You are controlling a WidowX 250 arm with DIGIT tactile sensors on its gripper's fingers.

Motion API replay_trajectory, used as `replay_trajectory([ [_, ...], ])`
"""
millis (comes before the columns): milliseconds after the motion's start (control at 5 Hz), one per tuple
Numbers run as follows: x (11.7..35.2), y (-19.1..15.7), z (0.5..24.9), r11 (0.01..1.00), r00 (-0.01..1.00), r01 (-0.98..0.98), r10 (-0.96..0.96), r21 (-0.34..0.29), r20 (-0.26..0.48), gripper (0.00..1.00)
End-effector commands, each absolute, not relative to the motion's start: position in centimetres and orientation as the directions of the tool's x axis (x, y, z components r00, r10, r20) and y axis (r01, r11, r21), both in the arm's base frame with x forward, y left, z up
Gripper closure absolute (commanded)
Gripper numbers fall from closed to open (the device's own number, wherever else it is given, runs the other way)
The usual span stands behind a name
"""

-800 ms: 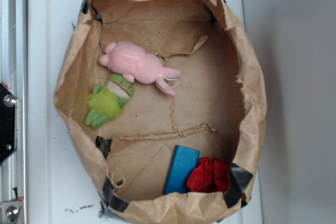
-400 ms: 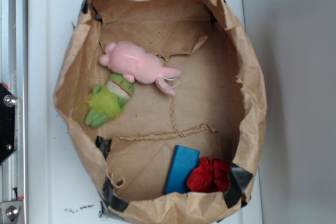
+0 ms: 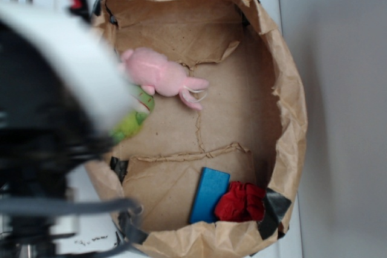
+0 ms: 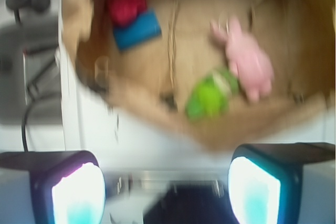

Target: Grab the pink bunny.

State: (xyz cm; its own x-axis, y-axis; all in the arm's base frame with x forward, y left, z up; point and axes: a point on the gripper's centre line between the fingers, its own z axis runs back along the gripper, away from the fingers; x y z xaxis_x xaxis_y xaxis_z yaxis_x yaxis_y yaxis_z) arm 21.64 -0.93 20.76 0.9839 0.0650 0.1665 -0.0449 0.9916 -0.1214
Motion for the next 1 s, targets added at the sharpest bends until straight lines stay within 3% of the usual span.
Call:
replay_trajectory([
  [0, 27.6, 2.5, 20.1, 0.996, 0.963, 0.03, -0.005, -0.09, 0.268, 0.0],
  [200, 27.9, 4.4, 19.0, 0.995, 0.946, 0.085, -0.065, -0.049, 0.318, 0.0],
  [800, 27.9, 4.4, 19.0, 0.995, 0.946, 0.085, -0.065, -0.049, 0.318, 0.0],
])
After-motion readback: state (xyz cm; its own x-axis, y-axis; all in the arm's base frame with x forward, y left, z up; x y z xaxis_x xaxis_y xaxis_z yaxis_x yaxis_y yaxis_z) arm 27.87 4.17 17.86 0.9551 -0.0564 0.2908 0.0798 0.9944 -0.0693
